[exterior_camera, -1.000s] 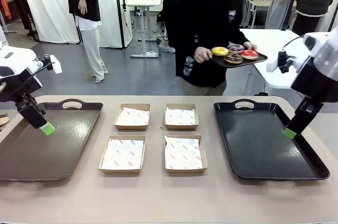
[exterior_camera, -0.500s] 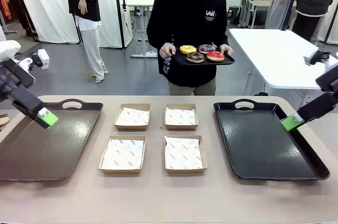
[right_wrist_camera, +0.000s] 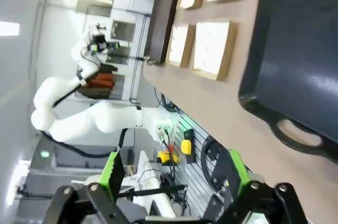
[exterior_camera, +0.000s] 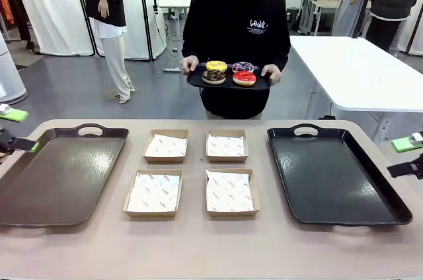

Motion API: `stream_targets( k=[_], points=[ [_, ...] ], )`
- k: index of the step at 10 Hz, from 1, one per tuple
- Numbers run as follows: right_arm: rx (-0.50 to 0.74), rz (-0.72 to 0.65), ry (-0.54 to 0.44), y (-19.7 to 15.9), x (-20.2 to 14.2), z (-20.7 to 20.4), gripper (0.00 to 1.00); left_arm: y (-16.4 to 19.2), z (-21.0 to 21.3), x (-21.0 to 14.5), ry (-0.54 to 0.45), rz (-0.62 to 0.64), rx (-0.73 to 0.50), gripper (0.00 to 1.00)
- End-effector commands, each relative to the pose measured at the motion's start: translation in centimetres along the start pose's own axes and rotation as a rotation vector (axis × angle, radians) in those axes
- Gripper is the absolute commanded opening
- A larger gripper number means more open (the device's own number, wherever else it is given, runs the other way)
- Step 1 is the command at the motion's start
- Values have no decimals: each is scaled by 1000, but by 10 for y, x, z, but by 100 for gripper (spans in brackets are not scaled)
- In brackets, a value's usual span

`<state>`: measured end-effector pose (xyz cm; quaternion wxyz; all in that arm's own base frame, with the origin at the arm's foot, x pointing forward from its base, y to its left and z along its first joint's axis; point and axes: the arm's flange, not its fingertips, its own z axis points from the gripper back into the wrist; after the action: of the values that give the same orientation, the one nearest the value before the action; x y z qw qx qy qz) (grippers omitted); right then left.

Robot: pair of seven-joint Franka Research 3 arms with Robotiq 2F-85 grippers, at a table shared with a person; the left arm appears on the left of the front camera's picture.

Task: Individually package the donuts and arrange them on the tray.
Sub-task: Pick up one Paper togo box.

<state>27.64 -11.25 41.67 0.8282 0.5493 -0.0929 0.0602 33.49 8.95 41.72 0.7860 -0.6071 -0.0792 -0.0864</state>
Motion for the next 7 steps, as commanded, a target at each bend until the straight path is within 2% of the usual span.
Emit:
stream_targets(
  k=[1,3,7],
  points=[
    [18,-3,-43,-4,-2,25,100,9,24,-15,-50,11,-25,100],
    [42,-38,-123,-13,-13,57,100,29,62,-28,-94,34,-40,100],
    [75,2,-142,0,-27,84,100,37,90,-37,-129,70,42,100]
  ],
)
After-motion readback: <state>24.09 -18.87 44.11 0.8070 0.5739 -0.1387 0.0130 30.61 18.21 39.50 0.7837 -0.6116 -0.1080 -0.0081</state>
